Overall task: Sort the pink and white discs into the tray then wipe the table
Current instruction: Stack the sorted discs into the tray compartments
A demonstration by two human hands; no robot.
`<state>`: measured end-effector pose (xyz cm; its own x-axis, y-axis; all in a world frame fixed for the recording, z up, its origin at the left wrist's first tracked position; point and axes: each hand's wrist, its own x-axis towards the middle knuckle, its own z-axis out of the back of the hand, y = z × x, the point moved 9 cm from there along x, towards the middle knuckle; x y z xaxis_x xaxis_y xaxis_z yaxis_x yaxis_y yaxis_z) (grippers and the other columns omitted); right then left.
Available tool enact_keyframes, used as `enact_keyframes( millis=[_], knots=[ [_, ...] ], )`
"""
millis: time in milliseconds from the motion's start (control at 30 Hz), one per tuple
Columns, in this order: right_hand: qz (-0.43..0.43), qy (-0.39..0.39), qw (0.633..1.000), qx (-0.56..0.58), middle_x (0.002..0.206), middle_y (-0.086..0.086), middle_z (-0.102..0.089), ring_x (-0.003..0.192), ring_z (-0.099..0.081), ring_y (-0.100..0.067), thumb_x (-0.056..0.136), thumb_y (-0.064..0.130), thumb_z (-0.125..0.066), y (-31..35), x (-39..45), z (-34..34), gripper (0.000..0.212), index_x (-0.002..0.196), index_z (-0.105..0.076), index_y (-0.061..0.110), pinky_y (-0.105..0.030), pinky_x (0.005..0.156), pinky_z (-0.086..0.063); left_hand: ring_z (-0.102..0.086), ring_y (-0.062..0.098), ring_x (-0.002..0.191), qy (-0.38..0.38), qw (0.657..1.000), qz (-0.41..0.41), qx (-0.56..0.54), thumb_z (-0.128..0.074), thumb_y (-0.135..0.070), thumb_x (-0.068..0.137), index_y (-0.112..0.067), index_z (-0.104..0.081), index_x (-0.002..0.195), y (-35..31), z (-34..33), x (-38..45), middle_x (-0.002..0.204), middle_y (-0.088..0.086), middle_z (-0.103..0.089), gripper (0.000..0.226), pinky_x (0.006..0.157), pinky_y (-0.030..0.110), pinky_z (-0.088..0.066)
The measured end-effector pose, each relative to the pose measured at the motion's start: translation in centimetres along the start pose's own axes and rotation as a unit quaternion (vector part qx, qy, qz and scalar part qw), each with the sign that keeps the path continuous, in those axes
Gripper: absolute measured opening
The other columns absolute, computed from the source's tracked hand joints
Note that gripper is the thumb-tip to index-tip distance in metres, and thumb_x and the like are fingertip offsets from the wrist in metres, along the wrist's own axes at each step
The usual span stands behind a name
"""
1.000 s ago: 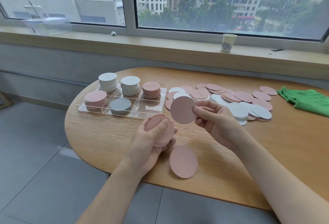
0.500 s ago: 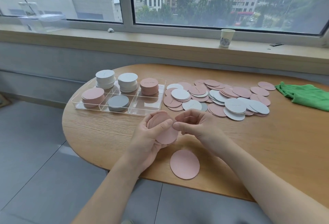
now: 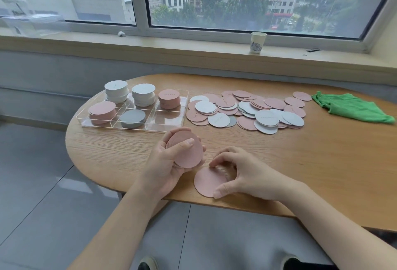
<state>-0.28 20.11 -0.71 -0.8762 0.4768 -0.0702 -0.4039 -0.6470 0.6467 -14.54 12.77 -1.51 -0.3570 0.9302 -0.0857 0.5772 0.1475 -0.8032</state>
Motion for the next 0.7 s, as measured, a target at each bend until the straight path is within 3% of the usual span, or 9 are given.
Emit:
enact_keyframes(
  millis=[67, 200, 300, 433, 533, 700],
  knots=[
    [-0.014, 0.008, 1.000, 0.003, 0.123, 0.017, -0.051, 0.121, -0.043, 0.004, 0.061, 0.050, -0.093, 0.0, 0.0, -0.1, 0.064, 0.116, -0.063, 0.037, -0.019, 0.104, -0.036, -0.073, 0.037, 0.097, -0.005, 1.000, -0.009, 0.000, -0.071, -0.002, 0.082, -0.014, -0.061, 0.119, -0.1, 0.2, -0.3, 0.112, 0.022, -0.068, 0.041, 0.069, 0.046, -0.063],
    [-0.039, 0.003, 0.998, 0.050, 0.108, 0.017, -0.055, 0.094, -0.051, 0.013, 0.063, 0.031, -0.095, 0.5, -0.4, -0.1, 0.064, 0.114, -0.057, 0.032, -0.007, 0.080, -0.040, -0.072, 0.037, 0.096, -0.021, 0.999, -0.023, -0.011, -0.069, -0.001, 0.085, -0.013, -0.058, 0.121, -0.3, 0.8, -0.5, 0.114, 0.023, -0.067, 0.040, 0.069, 0.044, -0.062],
    [-0.042, -0.026, 0.992, 0.117, 0.096, 0.013, -0.064, 0.075, -0.055, 0.003, 0.068, 0.020, -0.093, 0.2, -0.8, -0.1, 0.055, 0.108, -0.058, 0.033, -0.017, 0.075, -0.047, -0.072, 0.037, 0.096, -0.028, 0.999, -0.028, -0.018, -0.069, -0.001, 0.086, -0.012, -0.057, 0.120, -0.4, 0.8, -0.6, 0.113, 0.022, -0.067, 0.038, 0.069, 0.043, -0.061],
    [-0.029, -0.131, 0.962, 0.238, 0.089, -0.004, -0.074, 0.077, -0.066, -0.012, 0.082, 0.008, -0.082, -0.7, -1.3, 2.1, 0.028, 0.102, -0.067, 0.021, -0.031, 0.076, -0.052, -0.072, 0.036, 0.094, -0.030, 0.999, -0.030, -0.021, -0.072, -0.004, 0.081, -0.014, -0.059, 0.116, -0.4, 0.8, -0.5, 0.110, 0.022, -0.068, 0.039, 0.069, 0.044, -0.062],
    [-0.005, -0.186, 0.927, 0.326, 0.090, -0.012, -0.074, 0.075, -0.066, -0.018, 0.082, 0.006, -0.080, -0.8, -1.4, 3.8, 0.023, 0.102, -0.070, 0.013, -0.031, 0.070, -0.053, -0.073, 0.035, 0.093, -0.027, 0.999, -0.024, -0.021, -0.072, -0.005, 0.081, -0.014, -0.057, 0.120, -0.3, 0.7, -0.4, 0.111, 0.022, -0.068, 0.042, 0.070, 0.045, -0.061],
    [0.014, -0.233, 0.906, 0.354, 0.084, -0.007, -0.073, 0.065, -0.060, -0.020, 0.078, 0.008, -0.085, 0.7, 0.1, 3.7, 0.023, 0.097, -0.072, 0.008, -0.030, 0.064, -0.052, -0.068, 0.033, 0.106, -0.029, 0.999, -0.025, -0.004, -0.074, -0.012, 0.084, -0.016, -0.064, 0.117, 0.0, 1.0, 0.0, 0.115, 0.016, -0.068, 0.035, 0.078, 0.049, -0.060]
  ],
)
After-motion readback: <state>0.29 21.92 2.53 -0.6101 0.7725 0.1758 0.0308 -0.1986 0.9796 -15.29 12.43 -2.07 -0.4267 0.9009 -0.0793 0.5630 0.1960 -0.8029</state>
